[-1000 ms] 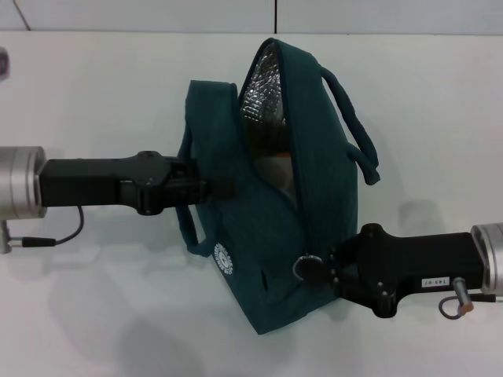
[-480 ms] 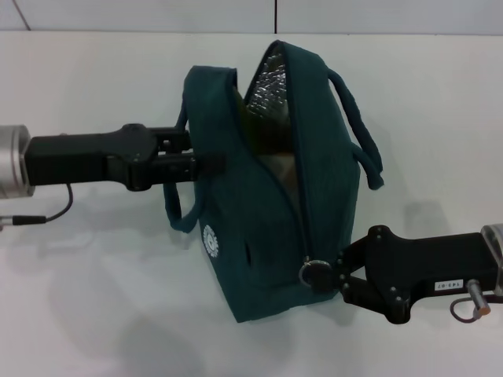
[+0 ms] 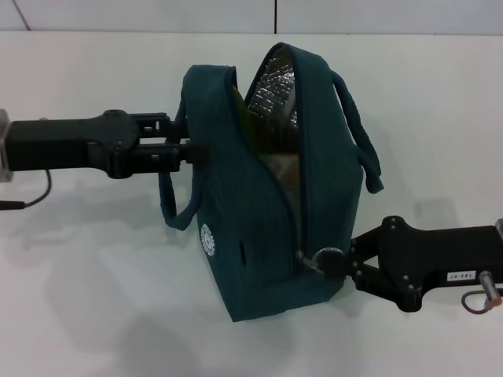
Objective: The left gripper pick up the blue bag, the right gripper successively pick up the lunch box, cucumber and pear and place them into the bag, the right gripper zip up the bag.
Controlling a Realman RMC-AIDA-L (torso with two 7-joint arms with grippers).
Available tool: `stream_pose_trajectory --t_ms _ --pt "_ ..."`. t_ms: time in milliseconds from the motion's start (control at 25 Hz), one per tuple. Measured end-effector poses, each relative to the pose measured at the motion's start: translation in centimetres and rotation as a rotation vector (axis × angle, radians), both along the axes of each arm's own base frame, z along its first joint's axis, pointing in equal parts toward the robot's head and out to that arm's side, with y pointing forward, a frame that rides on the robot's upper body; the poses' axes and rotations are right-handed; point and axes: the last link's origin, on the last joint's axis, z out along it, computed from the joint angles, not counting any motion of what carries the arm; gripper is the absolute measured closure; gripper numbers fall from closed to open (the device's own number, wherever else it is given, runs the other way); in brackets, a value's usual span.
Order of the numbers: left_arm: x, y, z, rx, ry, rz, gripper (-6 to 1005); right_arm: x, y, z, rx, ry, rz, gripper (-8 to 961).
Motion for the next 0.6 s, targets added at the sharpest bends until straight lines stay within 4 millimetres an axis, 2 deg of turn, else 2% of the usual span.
stream_pose_trajectory --t_ms 400,600 --pt "-0.6 -1.4 0.9 0.000 -0.014 -0.040 329 -0.6 0.4 0.2 0.014 0.009 0.029 935" --pt "-1.6 -2.9 0.1 0.018 -0.033 -0.037 328 -1.6 0.7 0.4 0.028 0.019 0.071 935"
